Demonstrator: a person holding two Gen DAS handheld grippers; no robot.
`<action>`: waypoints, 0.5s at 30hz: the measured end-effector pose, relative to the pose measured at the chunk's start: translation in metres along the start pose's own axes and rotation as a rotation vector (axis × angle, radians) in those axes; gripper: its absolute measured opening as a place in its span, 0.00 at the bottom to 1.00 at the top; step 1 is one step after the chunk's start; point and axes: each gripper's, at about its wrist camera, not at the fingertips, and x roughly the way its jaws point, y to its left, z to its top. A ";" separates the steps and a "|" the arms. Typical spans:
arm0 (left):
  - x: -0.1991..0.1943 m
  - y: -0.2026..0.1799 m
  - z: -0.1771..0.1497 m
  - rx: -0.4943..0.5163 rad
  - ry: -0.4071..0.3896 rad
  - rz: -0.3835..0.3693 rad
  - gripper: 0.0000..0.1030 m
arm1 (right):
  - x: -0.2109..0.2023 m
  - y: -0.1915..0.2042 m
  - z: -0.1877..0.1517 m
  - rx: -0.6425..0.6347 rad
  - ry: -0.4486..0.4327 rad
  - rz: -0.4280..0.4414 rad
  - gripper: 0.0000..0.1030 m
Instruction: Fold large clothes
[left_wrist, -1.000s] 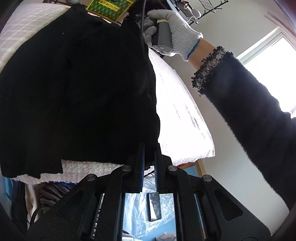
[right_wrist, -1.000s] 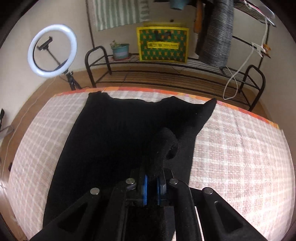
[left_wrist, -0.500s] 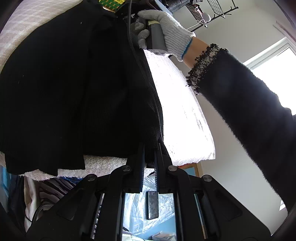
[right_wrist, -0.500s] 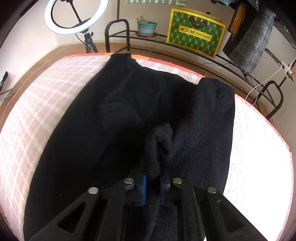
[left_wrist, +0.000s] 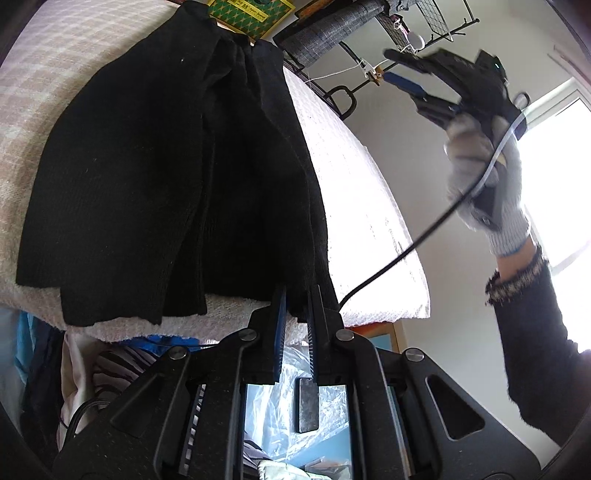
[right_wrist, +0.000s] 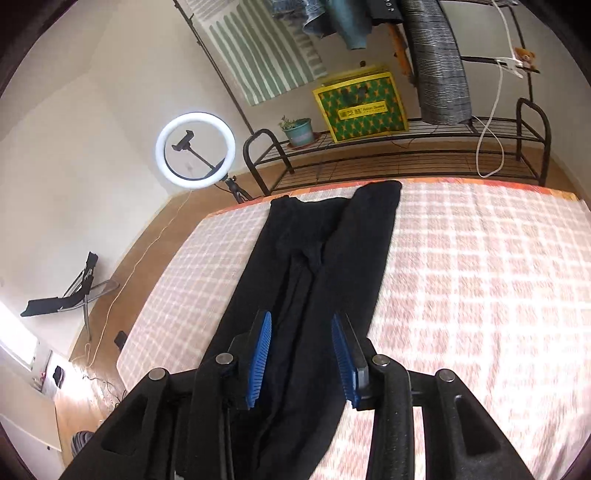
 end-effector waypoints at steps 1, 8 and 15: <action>-0.003 -0.001 -0.001 0.007 0.003 0.005 0.07 | -0.011 -0.001 -0.017 0.010 0.011 -0.002 0.37; -0.023 -0.017 -0.016 0.085 0.008 0.040 0.07 | -0.020 0.006 -0.140 0.073 0.127 0.006 0.42; -0.018 -0.024 0.010 0.135 -0.043 0.102 0.20 | 0.012 0.016 -0.196 0.137 0.175 0.026 0.42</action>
